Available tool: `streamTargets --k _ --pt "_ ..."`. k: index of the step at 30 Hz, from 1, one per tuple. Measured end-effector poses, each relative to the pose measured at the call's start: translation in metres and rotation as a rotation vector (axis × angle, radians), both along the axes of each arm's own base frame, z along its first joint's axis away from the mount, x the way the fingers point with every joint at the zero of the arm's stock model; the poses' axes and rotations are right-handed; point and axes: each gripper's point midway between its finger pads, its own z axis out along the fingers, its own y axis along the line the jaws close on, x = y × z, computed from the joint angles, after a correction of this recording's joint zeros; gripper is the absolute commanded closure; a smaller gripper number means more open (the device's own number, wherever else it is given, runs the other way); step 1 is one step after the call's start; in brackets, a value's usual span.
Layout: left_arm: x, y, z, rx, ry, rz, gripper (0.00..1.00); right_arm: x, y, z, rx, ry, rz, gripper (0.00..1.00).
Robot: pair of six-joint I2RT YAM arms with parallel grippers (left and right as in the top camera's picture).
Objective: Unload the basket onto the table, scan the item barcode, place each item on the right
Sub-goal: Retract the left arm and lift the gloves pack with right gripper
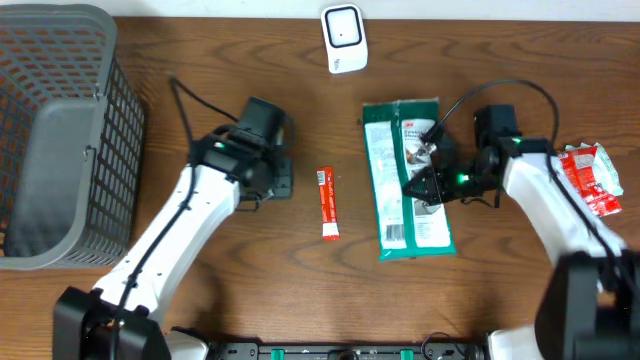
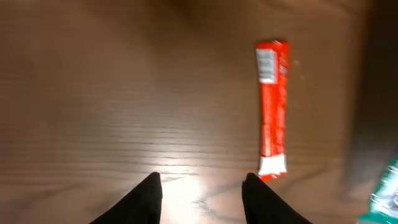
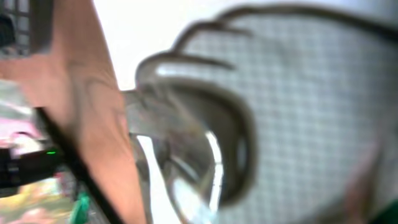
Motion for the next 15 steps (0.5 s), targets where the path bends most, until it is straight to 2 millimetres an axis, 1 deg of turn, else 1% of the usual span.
streamTargets --k 1,4,5,6,7,9,10,11,12,15 --pt "0.004 0.013 0.000 0.004 0.002 0.040 0.56 0.001 0.000 0.010 -0.040 -0.055 0.004 0.99" --pt "0.012 0.042 0.000 0.010 0.010 0.134 0.55 0.003 -0.002 0.028 -0.085 -0.134 -0.010 0.99" --pt "0.013 0.048 -0.001 0.011 0.012 0.153 0.55 0.003 -0.004 0.032 -0.094 -0.151 -0.018 0.99" --pt "0.014 0.057 -0.001 0.011 0.015 0.180 0.50 0.004 -0.005 0.036 -0.100 -0.164 -0.024 0.99" --pt "0.015 0.064 -0.001 0.013 0.020 0.201 0.42 0.003 -0.006 0.038 -0.104 -0.171 -0.027 0.99" --pt "0.015 0.075 -0.002 0.016 0.028 0.240 0.34 0.003 -0.007 0.046 -0.109 -0.196 -0.037 0.99" --pt "0.015 0.077 -0.002 0.015 0.031 0.249 0.33 0.003 -0.008 0.047 -0.111 -0.200 -0.040 0.99" --pt "0.015 0.077 -0.002 0.015 0.031 0.253 0.28 0.003 -0.008 0.047 -0.111 -0.201 -0.041 0.99" --pt "0.015 0.077 -0.002 0.014 0.032 0.254 0.16 0.003 -0.008 0.047 -0.114 -0.201 -0.043 0.99" --pt "0.015 0.077 -0.002 0.013 0.032 0.257 0.16 0.003 -0.009 0.047 -0.117 -0.200 -0.045 0.99"
